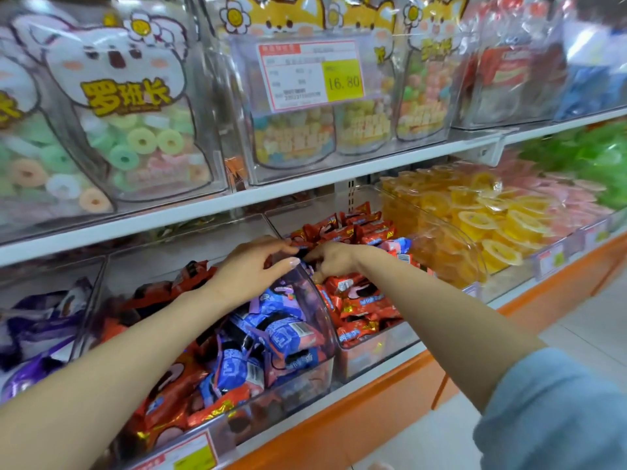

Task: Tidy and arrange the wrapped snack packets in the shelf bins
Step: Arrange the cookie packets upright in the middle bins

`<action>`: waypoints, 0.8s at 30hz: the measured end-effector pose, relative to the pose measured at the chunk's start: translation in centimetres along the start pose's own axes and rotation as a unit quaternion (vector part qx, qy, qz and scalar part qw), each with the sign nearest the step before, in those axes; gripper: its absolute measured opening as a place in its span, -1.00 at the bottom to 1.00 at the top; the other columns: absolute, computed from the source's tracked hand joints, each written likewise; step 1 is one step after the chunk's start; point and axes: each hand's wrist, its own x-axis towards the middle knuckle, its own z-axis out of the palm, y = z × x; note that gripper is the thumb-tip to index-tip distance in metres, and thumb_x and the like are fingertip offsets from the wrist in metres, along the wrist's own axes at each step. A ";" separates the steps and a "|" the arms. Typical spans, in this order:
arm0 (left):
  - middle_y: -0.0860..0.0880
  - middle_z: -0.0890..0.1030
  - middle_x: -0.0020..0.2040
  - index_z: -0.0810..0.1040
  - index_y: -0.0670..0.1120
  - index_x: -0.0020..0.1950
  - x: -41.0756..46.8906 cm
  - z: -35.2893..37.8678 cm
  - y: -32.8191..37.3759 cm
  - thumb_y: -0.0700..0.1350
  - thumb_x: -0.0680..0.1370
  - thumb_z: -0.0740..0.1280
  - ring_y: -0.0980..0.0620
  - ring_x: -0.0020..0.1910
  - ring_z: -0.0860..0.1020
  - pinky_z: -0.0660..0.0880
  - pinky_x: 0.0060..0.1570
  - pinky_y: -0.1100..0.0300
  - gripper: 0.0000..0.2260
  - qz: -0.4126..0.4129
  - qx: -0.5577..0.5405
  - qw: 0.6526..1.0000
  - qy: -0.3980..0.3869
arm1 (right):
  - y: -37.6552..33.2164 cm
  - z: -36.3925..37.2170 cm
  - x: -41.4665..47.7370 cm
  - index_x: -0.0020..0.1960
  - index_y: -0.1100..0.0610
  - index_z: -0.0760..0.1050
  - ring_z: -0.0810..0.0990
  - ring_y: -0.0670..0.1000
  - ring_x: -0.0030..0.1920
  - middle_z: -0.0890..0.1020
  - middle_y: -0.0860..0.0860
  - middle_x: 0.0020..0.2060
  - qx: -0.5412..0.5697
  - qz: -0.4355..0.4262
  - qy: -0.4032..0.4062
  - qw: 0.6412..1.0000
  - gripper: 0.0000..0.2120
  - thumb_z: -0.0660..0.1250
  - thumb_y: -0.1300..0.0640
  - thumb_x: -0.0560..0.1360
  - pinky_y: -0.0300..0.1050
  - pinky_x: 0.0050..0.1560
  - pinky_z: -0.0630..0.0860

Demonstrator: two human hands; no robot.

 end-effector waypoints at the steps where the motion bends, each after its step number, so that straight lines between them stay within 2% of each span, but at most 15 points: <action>1: 0.00 0.60 0.11 0.60 -0.05 0.15 0.0 0.0 0.0 0.27 0.39 0.16 0.04 0.10 0.54 0.36 0.05 0.26 -0.46 -0.007 -0.003 1.000 -0.003 | 0.1 -0.1 -0.1 0.42 0.13 0.34 0.43 0.07 0.31 0.47 0.07 0.32 0.018 -0.002 -0.015 1.000 -0.44 0.40 0.20 0.46 -0.24 0.16 0.33; 4: 0.00 0.59 0.13 0.59 -0.04 0.16 0.0 -0.2 0.0 0.21 0.42 0.17 0.04 0.12 0.53 0.37 0.07 0.23 -0.52 -0.014 -0.007 1.000 -0.015 | 0.5 0.0 0.0 0.45 0.10 0.30 0.40 0.06 0.34 0.41 0.06 0.38 0.026 -0.020 -0.021 0.999 -0.39 0.42 0.16 0.45 -0.18 0.27 0.32; 6: 0.01 0.58 0.15 0.58 -0.03 0.17 0.0 -0.4 0.1 0.17 0.43 0.16 0.05 0.14 0.52 0.35 0.06 0.27 -0.55 -0.017 -0.008 1.000 -0.024 | 0.6 0.3 0.2 0.39 0.10 0.37 0.50 0.03 0.19 0.51 0.07 0.26 0.037 -0.040 0.002 0.999 -0.43 0.45 0.12 0.43 -0.20 0.14 0.42; 8: 0.02 0.57 0.16 0.57 -0.01 0.20 -0.1 -0.5 0.1 0.21 0.43 0.16 0.06 0.15 0.51 0.34 0.05 0.27 -0.52 -0.016 0.001 0.999 -0.036 | 0.6 0.5 -0.1 0.33 0.11 0.44 0.53 -0.01 -0.05 0.57 0.03 0.03 0.039 -0.066 0.039 0.996 -0.48 0.47 0.09 0.41 -0.24 -0.11 0.44; 9: 0.03 0.56 0.16 0.56 0.00 0.21 0.0 -0.5 0.0 0.26 0.41 0.15 0.06 0.15 0.51 0.35 0.07 0.25 -0.48 -0.015 0.008 0.999 -0.041 | 0.6 0.5 -0.3 0.30 0.09 0.45 0.53 -0.01 -0.10 0.57 0.01 -0.04 0.033 -0.075 0.061 0.995 -0.50 0.48 0.07 0.39 -0.23 -0.16 0.45; 11: 0.04 0.55 0.19 0.53 0.01 0.23 0.2 -0.7 0.3 0.30 0.39 0.16 0.04 0.18 0.49 0.39 0.12 0.18 -0.45 -0.014 0.015 0.999 -0.042 | 0.7 0.1 -1.2 0.24 0.05 0.47 0.56 0.00 -0.10 0.58 0.00 -0.05 0.039 -0.086 0.117 0.989 -0.52 0.50 0.04 0.36 -0.18 -0.11 0.50; 14: 0.00 0.50 0.26 0.43 -0.05 0.31 0.8 -0.5 1.5 0.10 0.43 0.42 0.00 0.26 0.45 0.36 0.18 0.17 -0.50 -0.021 -0.001 1.000 0.000 | 1.2 -1.6 -3.9 0.08 0.21 0.51 0.59 0.02 -0.20 0.64 0.09 -0.14 0.191 -0.092 0.169 0.963 -0.62 0.53 0.13 0.34 -0.17 -0.21 0.53; 17: -0.07 0.45 0.31 0.37 -0.09 0.37 1.9 0.3 2.8 -0.02 0.38 0.51 -0.06 0.30 0.40 0.33 0.24 0.13 -0.38 0.005 0.001 1.000 0.017 | 1.7 -3.0 -7.3 0.09 0.23 0.50 0.62 -0.04 -0.13 0.66 0.08 -0.11 0.333 -0.114 0.130 0.927 -0.64 0.51 0.22 0.35 -0.23 -0.05 0.51; 19: -0.06 0.53 0.20 0.48 -0.07 0.26 2.5 1.1 3.6 0.00 0.36 0.50 -0.06 0.20 0.46 0.39 0.17 0.08 -0.50 0.023 -0.024 0.999 0.024 | 2.1 -3.3 -8.9 0.04 0.21 0.49 0.62 -0.05 -0.18 0.66 0.08 -0.15 0.372 -0.133 0.079 0.915 -0.66 0.52 0.22 0.32 -0.27 -0.10 0.52; 21: 0.01 0.57 0.03 0.52 0.00 0.02 2.7 1.6 4.0 -0.01 0.38 0.49 -0.02 0.05 0.51 0.43 0.04 0.08 -0.72 0.005 -0.044 0.998 0.043 | 2.8 -3.6 -10.2 -0.05 0.17 0.50 0.61 0.02 -0.21 0.64 0.11 -0.18 0.389 -0.146 0.049 0.908 -0.78 0.44 0.15 0.35 -0.24 -0.15 0.54; 23: 0.01 0.57 -0.06 0.44 0.03 -0.11 2.6 1.9 4.1 -0.04 0.39 0.48 -0.02 -0.05 0.52 0.43 -0.04 0.08 -0.77 -0.011 -0.047 0.998 0.051 | 3.9 -4.2 -10.9 -0.06 0.15 0.55 0.65 0.04 -0.16 0.66 0.06 -0.13 0.389 -0.128 0.082 0.909 -0.81 0.36 0.05 0.41 -0.22 -0.14 0.57; 24: -0.02 0.57 -0.08 0.41 0.03 -0.13 2.5 2.0 4.2 -0.05 0.39 0.48 -0.03 -0.09 0.52 0.43 -0.06 0.07 -0.76 -0.014 -0.049 0.997 0.051 | 4.7 -4.8 -10.8 -0.03 0.15 0.57 0.66 0.04 -0.13 0.67 0.06 -0.07 0.371 -0.096 0.129 0.915 -0.80 0.34 0.03 0.45 -0.22 -0.14 0.58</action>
